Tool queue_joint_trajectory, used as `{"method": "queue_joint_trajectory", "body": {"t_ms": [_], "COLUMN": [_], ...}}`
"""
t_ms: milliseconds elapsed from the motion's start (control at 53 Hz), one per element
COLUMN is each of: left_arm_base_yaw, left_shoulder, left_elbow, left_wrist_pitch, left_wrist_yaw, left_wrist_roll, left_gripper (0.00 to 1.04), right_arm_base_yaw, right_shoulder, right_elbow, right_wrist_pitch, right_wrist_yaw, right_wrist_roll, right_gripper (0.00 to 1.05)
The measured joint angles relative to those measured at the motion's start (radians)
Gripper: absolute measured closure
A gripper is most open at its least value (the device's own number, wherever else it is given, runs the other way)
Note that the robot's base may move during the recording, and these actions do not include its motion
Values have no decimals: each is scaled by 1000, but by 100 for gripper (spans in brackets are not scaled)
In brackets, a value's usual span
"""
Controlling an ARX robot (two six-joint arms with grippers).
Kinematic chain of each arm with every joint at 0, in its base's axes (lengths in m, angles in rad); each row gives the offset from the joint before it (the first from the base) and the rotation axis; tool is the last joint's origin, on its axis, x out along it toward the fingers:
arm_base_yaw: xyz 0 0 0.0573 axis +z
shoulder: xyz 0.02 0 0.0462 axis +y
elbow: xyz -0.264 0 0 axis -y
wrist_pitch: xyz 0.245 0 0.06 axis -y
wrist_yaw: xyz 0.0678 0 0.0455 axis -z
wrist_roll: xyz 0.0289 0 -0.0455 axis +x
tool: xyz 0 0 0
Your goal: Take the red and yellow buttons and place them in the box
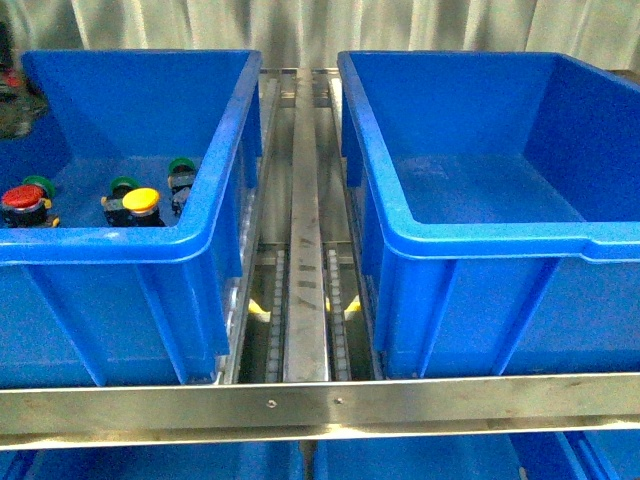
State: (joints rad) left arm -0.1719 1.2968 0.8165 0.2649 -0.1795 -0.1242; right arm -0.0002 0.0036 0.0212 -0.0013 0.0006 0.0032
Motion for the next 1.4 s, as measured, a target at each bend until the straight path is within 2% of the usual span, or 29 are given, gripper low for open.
{"method": "queue_joint_trajectory", "body": {"t_ms": [170,321,1057,1396], "left_arm_base_yaw": [-40,-55,-8,-26], "left_shoulder": [127,201,540,631], "left_elbow": [116,169,430,497], "left_wrist_pitch": [-37,-60,-63,-58], "left_wrist_yaw": [-116,-163,-168,-166], "left_wrist_roll": [0,-3,12,39], "left_gripper": [8,8,8,8], "right_arm_base_yaw": [0,0,0,0], "right_shoulder": [0,0,0,0], "right_elbow": [0,0,0,0], "right_wrist_pitch": [0,0,0,0], "right_wrist_yaw": [0,0,0,0], "right_wrist_roll": [0,0,0,0], "right_gripper": [6,6,6,6]}}
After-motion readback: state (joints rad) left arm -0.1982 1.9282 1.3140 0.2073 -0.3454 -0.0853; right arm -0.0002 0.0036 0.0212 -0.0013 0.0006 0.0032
